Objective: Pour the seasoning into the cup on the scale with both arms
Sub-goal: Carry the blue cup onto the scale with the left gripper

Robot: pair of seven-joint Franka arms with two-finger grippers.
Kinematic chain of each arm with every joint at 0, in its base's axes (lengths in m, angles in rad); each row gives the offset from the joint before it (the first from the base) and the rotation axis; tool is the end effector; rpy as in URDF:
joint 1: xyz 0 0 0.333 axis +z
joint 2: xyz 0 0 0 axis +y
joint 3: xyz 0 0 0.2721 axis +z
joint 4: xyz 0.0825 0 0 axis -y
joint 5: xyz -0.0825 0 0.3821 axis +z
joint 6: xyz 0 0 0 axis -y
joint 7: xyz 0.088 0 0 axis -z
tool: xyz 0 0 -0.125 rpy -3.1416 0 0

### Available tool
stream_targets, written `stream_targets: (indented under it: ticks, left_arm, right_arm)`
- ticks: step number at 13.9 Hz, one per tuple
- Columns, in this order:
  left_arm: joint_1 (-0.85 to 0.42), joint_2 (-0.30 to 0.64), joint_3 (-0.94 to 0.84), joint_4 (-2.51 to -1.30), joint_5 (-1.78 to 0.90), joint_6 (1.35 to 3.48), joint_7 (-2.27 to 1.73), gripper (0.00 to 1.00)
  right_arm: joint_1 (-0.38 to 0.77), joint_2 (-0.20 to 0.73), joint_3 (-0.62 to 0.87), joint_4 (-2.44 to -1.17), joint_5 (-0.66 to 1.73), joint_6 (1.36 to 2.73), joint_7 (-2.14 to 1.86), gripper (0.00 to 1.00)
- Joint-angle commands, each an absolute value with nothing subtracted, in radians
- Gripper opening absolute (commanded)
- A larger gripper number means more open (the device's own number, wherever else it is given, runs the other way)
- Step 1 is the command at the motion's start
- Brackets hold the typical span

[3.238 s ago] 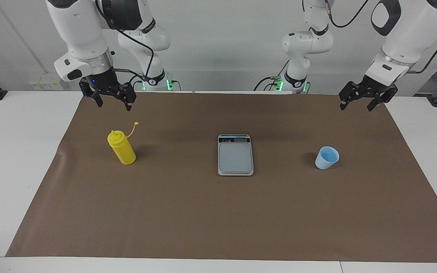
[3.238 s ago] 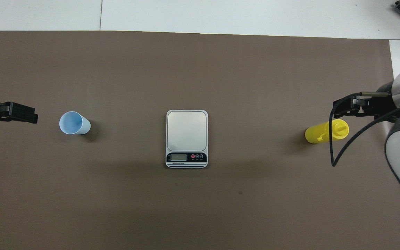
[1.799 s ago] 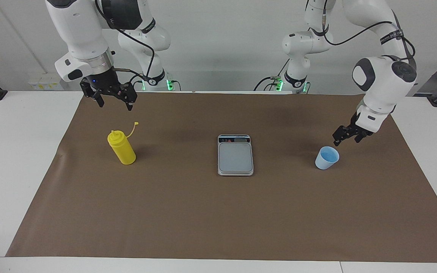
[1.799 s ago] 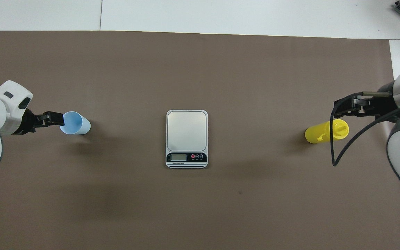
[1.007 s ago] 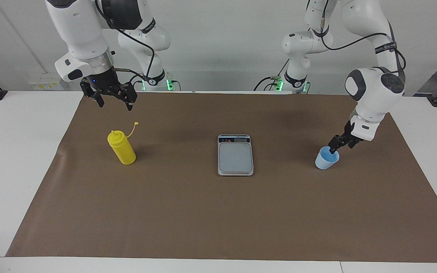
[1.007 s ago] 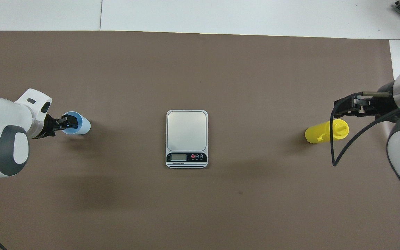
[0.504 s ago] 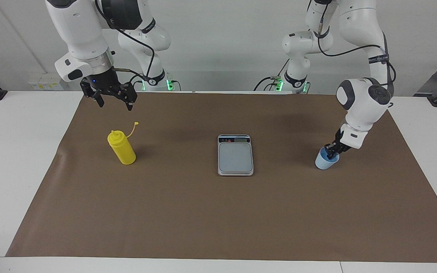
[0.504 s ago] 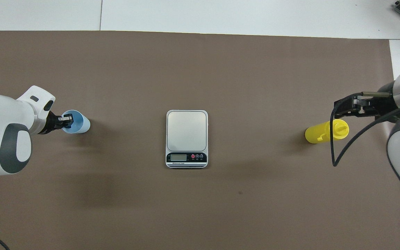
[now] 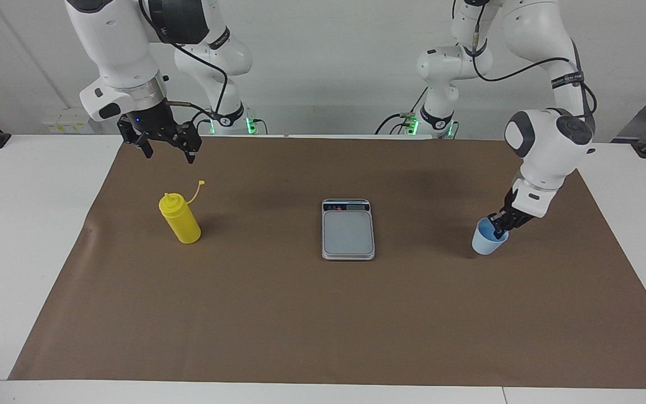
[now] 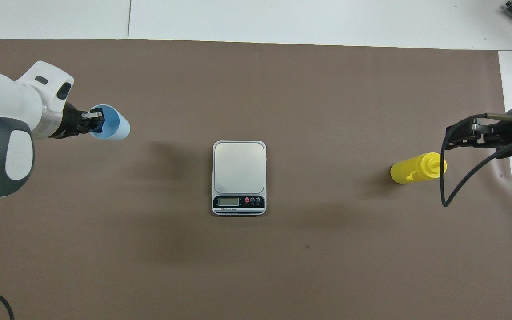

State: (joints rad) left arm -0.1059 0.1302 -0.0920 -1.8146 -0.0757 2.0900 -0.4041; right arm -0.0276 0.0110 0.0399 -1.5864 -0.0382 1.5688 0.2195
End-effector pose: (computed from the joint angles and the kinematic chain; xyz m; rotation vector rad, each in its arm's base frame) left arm 0.5956 -0.1229 0.4189 2.9951 0.3621 0.1742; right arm 0.5541 0.0019 0.5491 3.0840 -0.3199 -0.0373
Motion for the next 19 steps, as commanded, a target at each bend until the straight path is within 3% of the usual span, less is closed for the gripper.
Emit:
stream_targets:
  ticks: [1,5,7,12,16,19]
  left_arm:
    - [-0.256,0.189,-0.078,-1.736,-0.084,2.077,-0.549,0.00]
    - [-0.397,0.195,-0.078,-1.752,-0.097,2.121,-0.610,0.00]
    - [-0.454,0.242,-0.077,-1.752,-0.100,2.160,-0.643,0.00]
    - [-0.517,0.302,-0.075,-1.769,-0.086,2.175,-0.658,0.00]
    - [-0.538,0.295,-0.074,-1.822,-0.084,2.201,-0.657,0.00]
    - [-0.541,0.296,-0.074,-1.832,-0.084,2.212,-0.658,0.00]
  right_arm:
    - [-0.035,0.005,0.046,-1.598,-0.014,1.575,0.250,1.00]
    - [-0.041,0.011,0.046,-1.598,-0.011,1.612,0.392,1.00]
    - [-0.075,0.026,0.044,-1.601,0.041,1.609,0.492,1.00]
    - [-0.169,0.149,0.044,-1.575,0.147,1.603,0.597,1.00]
    - [-0.239,0.320,0.044,-1.456,0.158,1.563,0.612,1.00]
    - [-0.285,0.386,0.044,-1.433,0.189,1.552,0.647,1.00]
